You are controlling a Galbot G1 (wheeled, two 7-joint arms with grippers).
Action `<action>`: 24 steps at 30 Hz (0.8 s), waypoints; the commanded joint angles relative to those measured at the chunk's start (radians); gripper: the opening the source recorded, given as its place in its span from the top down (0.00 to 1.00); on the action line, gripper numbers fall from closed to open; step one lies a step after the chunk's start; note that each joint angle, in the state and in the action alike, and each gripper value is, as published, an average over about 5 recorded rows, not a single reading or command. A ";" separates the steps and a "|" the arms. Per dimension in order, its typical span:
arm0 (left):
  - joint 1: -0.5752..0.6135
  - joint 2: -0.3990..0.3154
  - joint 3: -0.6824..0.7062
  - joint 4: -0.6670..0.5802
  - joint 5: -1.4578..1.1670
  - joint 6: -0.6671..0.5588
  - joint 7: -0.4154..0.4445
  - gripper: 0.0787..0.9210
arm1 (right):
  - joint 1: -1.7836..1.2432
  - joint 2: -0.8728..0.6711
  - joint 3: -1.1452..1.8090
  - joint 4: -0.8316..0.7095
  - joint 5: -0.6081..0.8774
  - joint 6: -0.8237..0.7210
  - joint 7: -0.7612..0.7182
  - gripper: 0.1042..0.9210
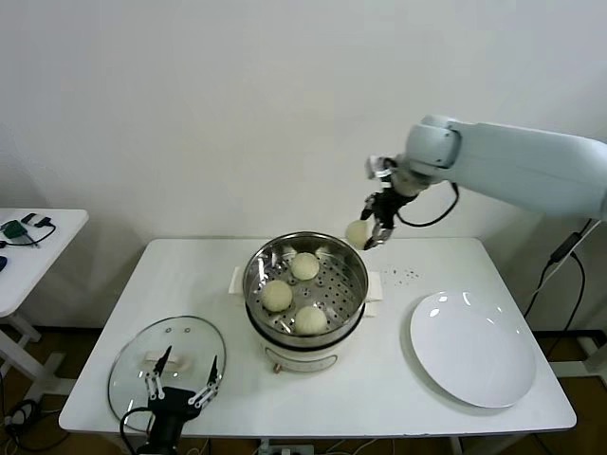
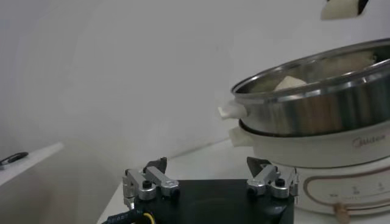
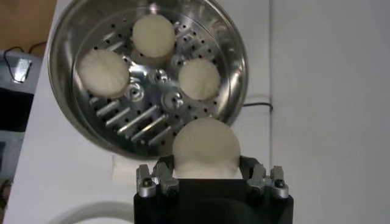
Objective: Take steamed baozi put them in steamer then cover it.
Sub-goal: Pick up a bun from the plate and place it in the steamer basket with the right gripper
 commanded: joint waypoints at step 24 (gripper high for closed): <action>-0.014 0.003 0.005 0.004 0.017 0.014 -0.002 0.12 | -0.144 0.167 -0.086 -0.008 -0.007 -0.065 0.085 0.24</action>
